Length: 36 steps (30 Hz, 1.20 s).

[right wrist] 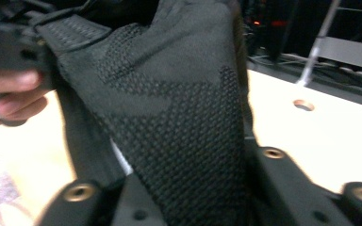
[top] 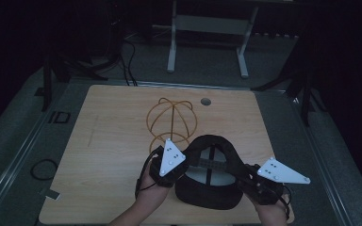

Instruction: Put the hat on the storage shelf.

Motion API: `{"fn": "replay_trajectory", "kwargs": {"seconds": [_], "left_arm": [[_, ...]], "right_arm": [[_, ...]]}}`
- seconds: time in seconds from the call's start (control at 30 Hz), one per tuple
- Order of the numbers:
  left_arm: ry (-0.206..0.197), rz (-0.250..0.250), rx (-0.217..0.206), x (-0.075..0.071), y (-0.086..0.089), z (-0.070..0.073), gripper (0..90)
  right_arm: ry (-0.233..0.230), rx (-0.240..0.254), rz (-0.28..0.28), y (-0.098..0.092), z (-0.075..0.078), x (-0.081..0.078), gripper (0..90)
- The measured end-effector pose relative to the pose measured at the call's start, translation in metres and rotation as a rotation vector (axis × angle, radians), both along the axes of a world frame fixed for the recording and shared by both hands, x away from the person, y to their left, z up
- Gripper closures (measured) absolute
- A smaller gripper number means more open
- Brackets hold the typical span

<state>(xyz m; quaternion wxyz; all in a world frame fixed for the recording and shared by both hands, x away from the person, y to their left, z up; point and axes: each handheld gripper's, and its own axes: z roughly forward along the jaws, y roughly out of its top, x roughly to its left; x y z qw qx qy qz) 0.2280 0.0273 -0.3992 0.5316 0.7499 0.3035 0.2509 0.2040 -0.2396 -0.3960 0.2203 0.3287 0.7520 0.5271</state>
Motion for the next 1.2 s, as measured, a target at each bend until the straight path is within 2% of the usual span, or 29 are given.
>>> {"fn": "replay_trajectory", "kwargs": {"seconds": [0.07,0.1,0.13,0.27,0.4,0.5,0.73,1.0,1.1,1.2], "left_arm": [[-0.011,-0.004,-0.005,-0.001,0.001,0.005,89.4],[-0.015,-0.001,-0.015,-0.001,0.002,0.007,89.4],[-0.016,-0.002,-0.021,-0.001,0.004,0.009,89.4],[-0.039,-0.005,-0.033,-0.002,0.009,0.018,89.5],[-0.064,-0.02,-0.032,-0.007,0.01,0.027,89.4],[-0.077,-0.025,-0.047,-0.01,0.013,0.034,89.4],[-0.092,-0.04,-0.055,-0.015,0.014,0.039,89.4],[-0.086,-0.054,-0.048,-0.015,0.013,0.038,89.4],[-0.082,-0.07,-0.036,-0.015,0.013,0.038,89.4],[-0.072,-0.085,-0.027,-0.014,0.014,0.038,89.4]], "right_arm": [[-0.002,0.003,0.0,-0.002,0.0,-0.001,69.5],[0.008,0.011,0.007,-0.005,0.0,-0.002,62.3],[0.014,0.011,0.026,-0.007,0.001,-0.003,58.7],[0.027,-0.007,0.046,-0.015,0.0,-0.005,50.5],[0.056,-0.035,0.098,-0.018,-0.005,-0.009,46.0],[0.069,-0.055,0.131,-0.02,-0.009,-0.012,43.5],[0.094,-0.039,0.15,-0.032,-0.018,-0.016,43.0],[0.149,-0.091,0.203,-0.048,-0.036,-0.024,43.0],[0.164,-0.114,0.215,-0.057,-0.038,-0.026,43.9],[0.16,-0.126,0.203,-0.067,-0.036,-0.024,44.2]]}}
